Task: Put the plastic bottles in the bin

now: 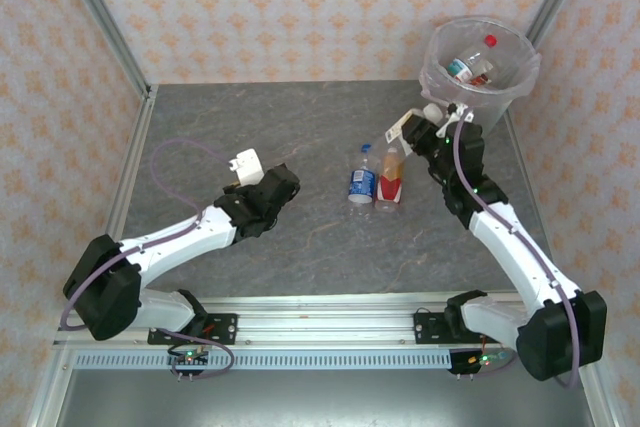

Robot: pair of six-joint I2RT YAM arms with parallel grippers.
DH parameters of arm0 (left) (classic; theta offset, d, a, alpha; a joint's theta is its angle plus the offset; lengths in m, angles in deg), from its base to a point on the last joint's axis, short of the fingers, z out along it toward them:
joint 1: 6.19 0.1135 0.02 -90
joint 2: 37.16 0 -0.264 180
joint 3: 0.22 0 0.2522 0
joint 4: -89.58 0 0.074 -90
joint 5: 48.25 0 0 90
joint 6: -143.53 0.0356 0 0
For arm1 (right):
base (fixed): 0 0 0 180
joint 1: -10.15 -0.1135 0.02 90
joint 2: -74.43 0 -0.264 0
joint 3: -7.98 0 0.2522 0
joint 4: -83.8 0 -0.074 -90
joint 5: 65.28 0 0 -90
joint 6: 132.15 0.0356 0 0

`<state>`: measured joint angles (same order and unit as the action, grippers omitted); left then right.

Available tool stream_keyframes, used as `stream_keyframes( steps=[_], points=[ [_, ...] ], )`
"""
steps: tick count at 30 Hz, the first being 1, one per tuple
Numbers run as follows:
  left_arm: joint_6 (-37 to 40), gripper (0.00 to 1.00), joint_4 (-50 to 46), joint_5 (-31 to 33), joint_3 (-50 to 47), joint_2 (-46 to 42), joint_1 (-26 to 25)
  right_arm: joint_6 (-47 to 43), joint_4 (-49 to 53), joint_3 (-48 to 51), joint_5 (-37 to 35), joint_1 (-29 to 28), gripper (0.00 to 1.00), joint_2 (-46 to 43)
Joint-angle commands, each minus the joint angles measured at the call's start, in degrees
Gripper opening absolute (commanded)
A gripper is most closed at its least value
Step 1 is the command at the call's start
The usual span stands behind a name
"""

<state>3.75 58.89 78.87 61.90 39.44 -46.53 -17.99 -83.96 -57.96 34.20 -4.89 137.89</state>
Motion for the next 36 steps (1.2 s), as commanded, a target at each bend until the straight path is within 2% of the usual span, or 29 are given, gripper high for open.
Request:
stream_keyframes(
  steps=[1, 10, 17, 21, 24, 31, 36],
  points=[
    [-5.2, 1.00, -6.8, 7.5, 2.9, 0.8, 0.5, -6.6, 3.5, -5.9, -3.2, 1.4, 0.00, 1.9],
    [-2.0, 1.00, 1.5, 3.3, -2.5, -2.9, 0.5, -11.8, 5.1, -18.9, 0.9, 6.9, 0.00, 9.3],
    [-1.5, 1.00, 2.5, 2.1, -3.7, -3.8, 0.6, -21.7, 6.5, -27.0, -6.2, 8.7, 0.00, 14.7],
    [2.9, 1.00, 5.0, -2.9, -3.1, -3.5, 0.6, -22.9, 3.6, -30.5, -8.4, 9.4, 0.00, 16.8],
    [4.6, 1.00, 5.6, -4.9, -2.0, -2.8, 0.6, -22.2, -1.1, -31.2, -11.6, 9.7, 0.00, 17.4],
    [4.9, 1.00, 4.0, -5.3, 0.0, -1.1, 0.6, -15.3, -7.0, -32.4, -11.1, 12.8, 0.00, 18.0],
    [4.9, 1.00, 3.4, -5.6, 0.3, -0.6, 0.6, -9.2, -11.0, -32.2, -13.7, 16.0, 0.00, 19.8]
  ],
)
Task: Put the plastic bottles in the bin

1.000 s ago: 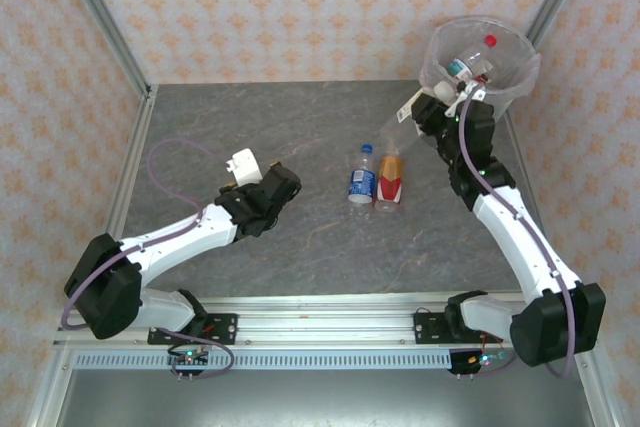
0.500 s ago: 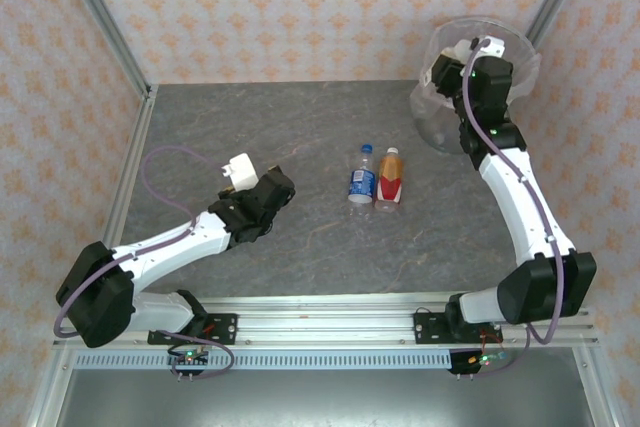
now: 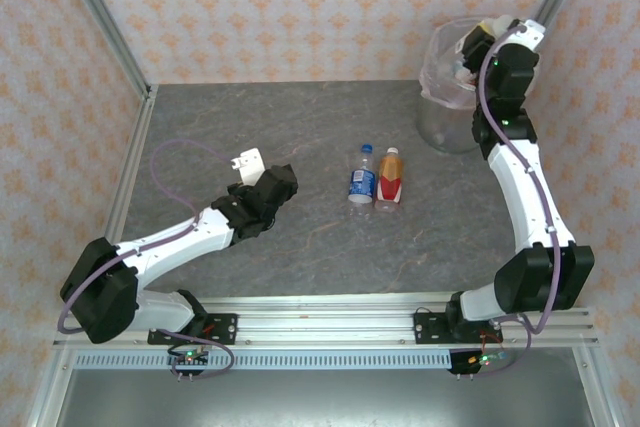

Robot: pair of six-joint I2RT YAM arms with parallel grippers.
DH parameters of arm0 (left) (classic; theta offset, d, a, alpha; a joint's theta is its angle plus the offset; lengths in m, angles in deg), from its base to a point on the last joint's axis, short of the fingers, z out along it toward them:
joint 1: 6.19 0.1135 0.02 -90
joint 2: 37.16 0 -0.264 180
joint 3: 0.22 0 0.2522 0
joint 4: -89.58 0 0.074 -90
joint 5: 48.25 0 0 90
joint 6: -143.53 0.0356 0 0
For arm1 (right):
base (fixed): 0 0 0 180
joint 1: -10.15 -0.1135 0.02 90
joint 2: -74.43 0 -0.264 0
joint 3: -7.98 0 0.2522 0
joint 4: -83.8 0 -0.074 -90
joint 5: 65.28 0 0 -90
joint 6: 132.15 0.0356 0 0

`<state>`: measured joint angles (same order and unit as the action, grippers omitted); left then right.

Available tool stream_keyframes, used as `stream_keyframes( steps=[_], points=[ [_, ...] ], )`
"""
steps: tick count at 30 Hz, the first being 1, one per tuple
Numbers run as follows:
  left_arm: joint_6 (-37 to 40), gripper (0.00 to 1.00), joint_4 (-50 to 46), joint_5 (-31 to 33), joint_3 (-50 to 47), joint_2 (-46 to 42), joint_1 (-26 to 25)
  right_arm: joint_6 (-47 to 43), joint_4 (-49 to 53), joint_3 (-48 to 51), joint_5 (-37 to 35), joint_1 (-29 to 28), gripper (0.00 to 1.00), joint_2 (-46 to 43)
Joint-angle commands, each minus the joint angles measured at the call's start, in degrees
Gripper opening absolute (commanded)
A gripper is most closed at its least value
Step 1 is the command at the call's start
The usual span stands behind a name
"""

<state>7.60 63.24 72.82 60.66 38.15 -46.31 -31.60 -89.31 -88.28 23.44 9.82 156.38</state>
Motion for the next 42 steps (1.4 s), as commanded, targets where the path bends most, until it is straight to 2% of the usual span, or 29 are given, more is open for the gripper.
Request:
stream_keyframes(
  steps=[1, 5, 8, 12, 14, 17, 19, 23, 25, 30, 33, 38, 42],
  points=[
    [1.0, 1.00, -1.1, 0.4, 1.7, 0.8, 0.4, 3.8, -6.1, -2.1, -3.9, 1.6, 0.00, 2.0],
    [1.1, 1.00, -1.5, 0.7, 1.8, 0.9, 0.4, -3.4, -6.3, -2.9, -12.7, 1.6, 0.00, 5.5],
    [1.2, 1.00, -1.8, 0.7, 1.9, 0.8, 0.4, -8.6, -5.0, -4.2, -16.6, 1.7, 0.00, 8.2],
    [1.3, 1.00, -2.5, 1.1, 1.9, 0.8, 0.4, -11.1, 4.5, -9.9, -18.5, 1.7, 0.00, 12.1],
    [1.2, 1.00, -2.8, 1.5, 2.0, 0.9, 0.4, -11.6, 11.1, -13.4, -16.0, 1.8, 0.00, 13.9],
    [1.2, 1.00, -3.1, 1.8, 2.0, 1.0, 0.4, -15.5, 18.6, -16.5, -7.7, 1.9, 0.11, 15.3],
    [1.5, 1.00, -3.2, 1.9, 2.1, 1.0, 0.4, -19.9, 22.4, -17.8, -3.3, 1.9, 0.11, 15.9],
    [1.8, 1.00, -3.7, 2.6, 2.4, 1.0, 0.4, -26.1, 28.3, -19.4, -1.7, 2.3, 0.11, 16.7],
    [1.9, 1.00, -3.7, 2.7, 2.4, 1.2, 0.4, -28.9, 31.6, -20.4, 0.6, 2.6, 0.15, 17.1],
    [1.9, 1.00, -3.7, 2.1, 3.3, 2.4, 0.4, -33.0, 40.8, -25.7, 5.0, 3.2, 0.36, 20.7],
    [2.0, 1.00, -3.9, 1.4, 4.2, 3.4, 0.4, -32.1, 45.1, -30.8, 5.9, 3.2, 0.54, 24.3],
    [2.1, 1.00, -3.8, 0.3, 4.9, 4.1, 0.4, -29.7, 48.5, -37.2, 9.0, 3.2, 0.64, 27.8],
    [2.6, 1.00, -3.1, -1.0, 4.6, 4.2, 0.4, -28.0, 49.2, -39.3, 10.9, 3.2, 0.94, 28.3]
  ],
)
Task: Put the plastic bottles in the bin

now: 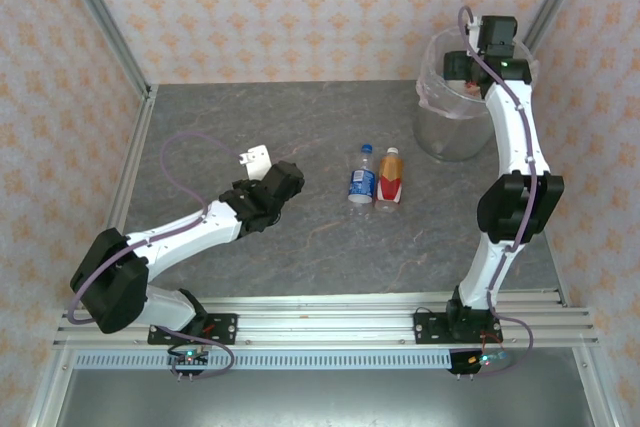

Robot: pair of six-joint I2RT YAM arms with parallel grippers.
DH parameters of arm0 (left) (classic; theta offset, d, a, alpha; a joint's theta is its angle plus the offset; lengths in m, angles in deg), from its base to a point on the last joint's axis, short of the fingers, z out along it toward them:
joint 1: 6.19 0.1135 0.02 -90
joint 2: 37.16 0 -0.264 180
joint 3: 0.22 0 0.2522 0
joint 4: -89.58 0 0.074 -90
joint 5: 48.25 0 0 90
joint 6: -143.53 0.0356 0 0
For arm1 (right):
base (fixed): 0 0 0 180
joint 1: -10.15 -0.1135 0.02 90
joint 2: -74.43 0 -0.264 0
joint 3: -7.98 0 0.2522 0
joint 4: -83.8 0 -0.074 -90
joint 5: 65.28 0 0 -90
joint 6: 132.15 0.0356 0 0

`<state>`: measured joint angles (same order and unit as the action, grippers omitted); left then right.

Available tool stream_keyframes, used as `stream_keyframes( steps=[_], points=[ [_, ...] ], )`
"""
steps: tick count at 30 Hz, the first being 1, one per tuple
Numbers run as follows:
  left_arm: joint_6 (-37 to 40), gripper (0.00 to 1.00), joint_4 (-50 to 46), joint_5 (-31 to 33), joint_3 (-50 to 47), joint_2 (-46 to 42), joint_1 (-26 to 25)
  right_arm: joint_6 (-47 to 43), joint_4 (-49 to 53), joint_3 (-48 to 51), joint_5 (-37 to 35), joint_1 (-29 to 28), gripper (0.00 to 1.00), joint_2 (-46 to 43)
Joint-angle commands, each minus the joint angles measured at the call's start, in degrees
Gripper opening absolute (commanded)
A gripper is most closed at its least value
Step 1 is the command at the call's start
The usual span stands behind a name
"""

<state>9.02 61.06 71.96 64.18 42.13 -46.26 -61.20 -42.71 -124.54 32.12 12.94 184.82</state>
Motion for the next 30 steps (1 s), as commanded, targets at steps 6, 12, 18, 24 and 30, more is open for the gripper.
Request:
stream_keyframes(
  steps=[6, 12, 18, 24, 30],
  points=[
    [4.6, 1.00, 4.3, -6.1, -0.1, 0.1, 0.4, 5.1, 1.7, -3.3, 0.9, 0.1, 0.99, -1.4],
    [9.2, 1.00, 9.2, -15.6, 0.4, 1.8, 0.4, 12.7, 1.6, -2.9, -0.6, 0.1, 0.99, -4.2],
    [11.3, 1.00, 9.0, -24.1, 3.9, 6.0, 0.2, 17.6, 0.1, 1.4, 1.2, 0.1, 0.99, -8.8],
    [12.6, 1.00, 6.2, -27.2, 8.2, 9.9, -1.7, 21.6, -1.4, 6.3, 2.0, 0.1, 0.99, -14.0],
    [15.6, 1.00, -3.8, -25.3, 17.3, 16.9, -8.1, 27.2, -6.0, 16.5, 8.2, 0.1, 0.99, -23.5]
  ],
)
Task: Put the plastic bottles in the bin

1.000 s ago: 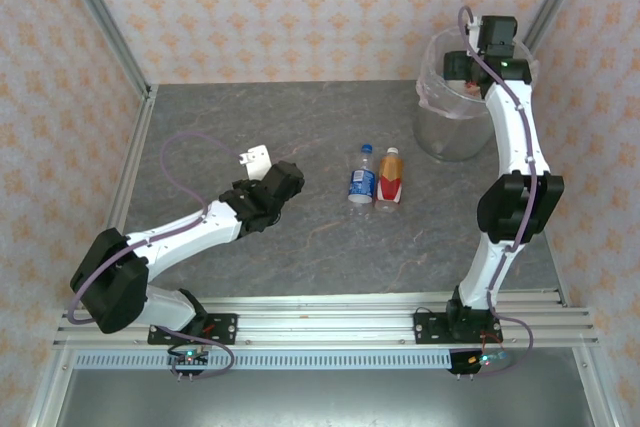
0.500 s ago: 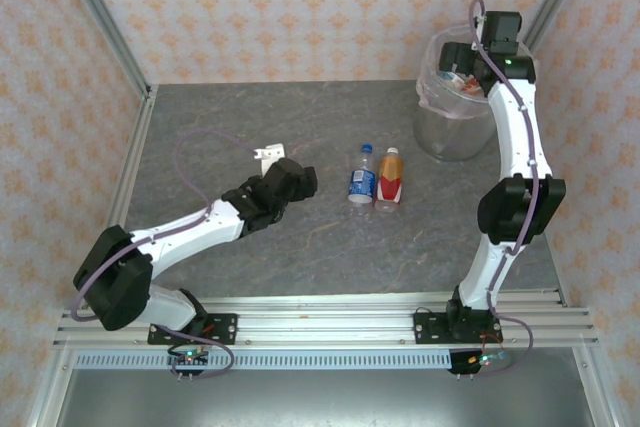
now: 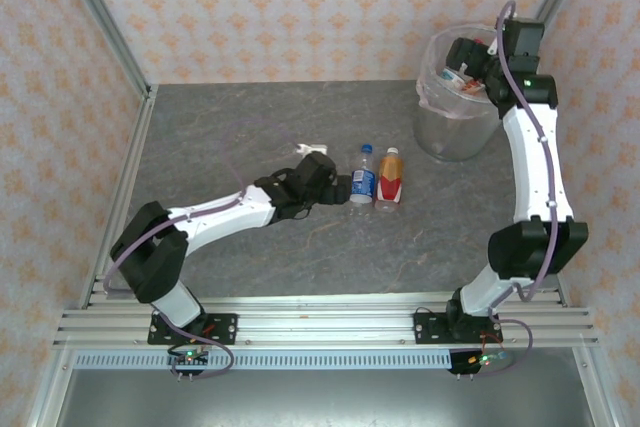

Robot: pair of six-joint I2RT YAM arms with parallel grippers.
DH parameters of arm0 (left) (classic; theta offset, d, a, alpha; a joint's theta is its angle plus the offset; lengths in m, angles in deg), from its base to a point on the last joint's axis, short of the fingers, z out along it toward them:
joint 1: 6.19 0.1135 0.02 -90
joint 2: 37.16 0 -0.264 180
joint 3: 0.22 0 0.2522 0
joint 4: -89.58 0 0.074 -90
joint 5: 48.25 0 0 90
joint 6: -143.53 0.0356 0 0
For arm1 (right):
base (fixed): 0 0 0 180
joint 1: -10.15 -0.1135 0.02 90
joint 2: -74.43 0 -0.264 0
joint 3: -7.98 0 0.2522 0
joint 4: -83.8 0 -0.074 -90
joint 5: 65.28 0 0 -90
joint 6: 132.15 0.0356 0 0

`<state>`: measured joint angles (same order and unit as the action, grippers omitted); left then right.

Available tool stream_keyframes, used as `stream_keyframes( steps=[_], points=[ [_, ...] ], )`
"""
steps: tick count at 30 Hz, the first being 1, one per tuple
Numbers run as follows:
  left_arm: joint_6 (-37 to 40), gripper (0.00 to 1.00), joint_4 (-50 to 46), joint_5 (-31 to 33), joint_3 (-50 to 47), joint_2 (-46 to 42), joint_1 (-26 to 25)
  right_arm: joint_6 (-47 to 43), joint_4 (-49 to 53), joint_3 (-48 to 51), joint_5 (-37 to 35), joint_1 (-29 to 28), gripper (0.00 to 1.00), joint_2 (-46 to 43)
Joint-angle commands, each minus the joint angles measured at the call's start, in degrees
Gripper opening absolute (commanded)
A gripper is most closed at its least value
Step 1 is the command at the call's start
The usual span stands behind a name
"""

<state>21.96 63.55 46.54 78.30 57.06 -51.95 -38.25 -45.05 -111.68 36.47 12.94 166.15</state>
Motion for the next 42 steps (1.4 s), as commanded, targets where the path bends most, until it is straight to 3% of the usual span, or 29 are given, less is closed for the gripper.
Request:
stream_keyframes(
  steps=[1, 10, 15, 19, 24, 34, 42],
  points=[
    [2.3, 1.00, -7.6, 0.5, 4.4, 3.1, -3.2, 5.3, -5.5, 6.9, 5.2, 0.1, 0.99, -6.9],
    [-2.3, 0.95, -13.7, 0.4, 12.0, 11.1, -4.8, 15.8, -19.8, 31.0, 20.5, -2.1, 0.99, -22.7],
    [-3.6, 0.97, -17.2, 3.6, 14.0, 12.8, -4.8, 13.9, -10.1, 35.4, 9.0, -9.0, 0.99, -23.6],
    [-4.2, 1.00, -14.7, 3.8, 11.8, 11.2, -4.8, 13.7, -9.4, 41.6, 11.0, -12.7, 0.99, -22.5],
    [-5.3, 1.00, -12.9, 4.1, 9.4, 9.4, -4.8, 18.3, -9.2, 45.6, 1.3, -14.6, 0.99, -17.7],
    [-7.1, 1.00, -8.6, 4.4, 5.2, 6.5, -4.8, 19.4, -9.8, 44.3, 4.1, -16.4, 0.97, -4.0],
    [-8.9, 1.00, -7.2, 5.3, 2.9, 5.2, -4.8, 20.1, -8.8, 42.5, -1.6, -18.8, 0.96, 1.3]
  ],
)
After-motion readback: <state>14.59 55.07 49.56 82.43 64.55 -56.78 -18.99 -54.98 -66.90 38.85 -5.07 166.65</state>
